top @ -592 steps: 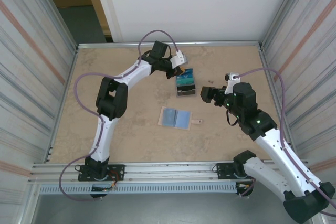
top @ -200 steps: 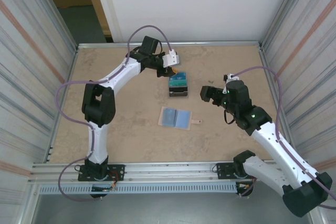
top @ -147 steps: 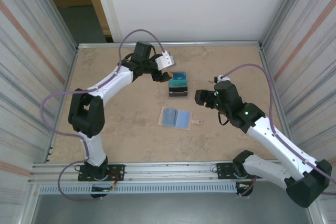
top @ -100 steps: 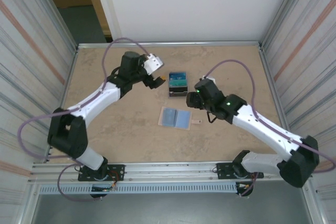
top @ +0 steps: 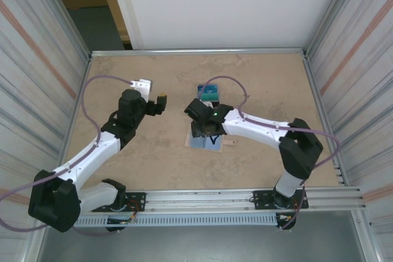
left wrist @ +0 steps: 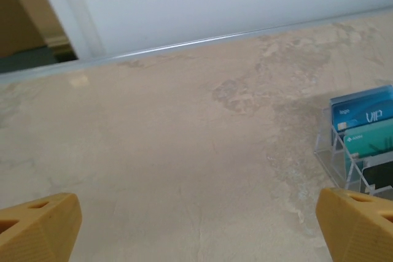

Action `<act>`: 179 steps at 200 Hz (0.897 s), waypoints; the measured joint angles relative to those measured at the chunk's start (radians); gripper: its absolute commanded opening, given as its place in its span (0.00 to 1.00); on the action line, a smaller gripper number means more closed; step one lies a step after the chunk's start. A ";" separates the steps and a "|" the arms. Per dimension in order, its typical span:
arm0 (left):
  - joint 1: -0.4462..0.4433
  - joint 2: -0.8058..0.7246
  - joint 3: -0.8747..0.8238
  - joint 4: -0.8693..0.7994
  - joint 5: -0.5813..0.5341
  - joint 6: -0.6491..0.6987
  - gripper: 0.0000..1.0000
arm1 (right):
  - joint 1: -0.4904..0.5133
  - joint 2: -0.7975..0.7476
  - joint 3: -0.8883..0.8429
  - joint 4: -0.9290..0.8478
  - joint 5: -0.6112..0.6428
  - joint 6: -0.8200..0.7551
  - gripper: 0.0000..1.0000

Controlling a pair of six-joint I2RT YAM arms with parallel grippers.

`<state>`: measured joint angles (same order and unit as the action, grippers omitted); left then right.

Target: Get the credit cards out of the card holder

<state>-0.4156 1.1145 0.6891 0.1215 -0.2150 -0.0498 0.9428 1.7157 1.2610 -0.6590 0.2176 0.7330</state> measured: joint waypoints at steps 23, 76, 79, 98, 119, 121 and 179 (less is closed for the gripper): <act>0.001 -0.044 -0.053 0.007 -0.014 -0.061 0.99 | 0.001 0.086 0.042 -0.002 -0.031 0.000 0.58; 0.002 -0.080 -0.131 0.006 -0.027 -0.148 0.99 | 0.011 0.204 0.113 -0.024 -0.059 0.000 0.58; 0.002 -0.080 -0.132 0.006 -0.027 -0.150 0.99 | 0.012 0.208 0.115 -0.027 -0.059 -0.001 0.58; 0.002 -0.081 -0.137 0.006 -0.027 -0.162 0.99 | 0.017 0.230 0.135 -0.039 -0.059 -0.001 0.59; 0.002 -0.080 -0.140 0.006 -0.027 -0.166 0.99 | 0.026 0.260 0.161 -0.053 -0.057 -0.003 0.60; 0.002 -0.080 -0.140 0.006 -0.027 -0.166 0.99 | 0.027 0.263 0.163 -0.055 -0.058 -0.003 0.60; 0.002 -0.061 -0.140 0.005 -0.014 -0.177 0.99 | 0.034 0.294 0.171 -0.080 -0.054 -0.003 0.48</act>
<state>-0.4141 1.0534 0.5491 0.1268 -0.2295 -0.2264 0.9771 2.0098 1.4315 -0.7387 0.1638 0.7296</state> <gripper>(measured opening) 0.986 0.495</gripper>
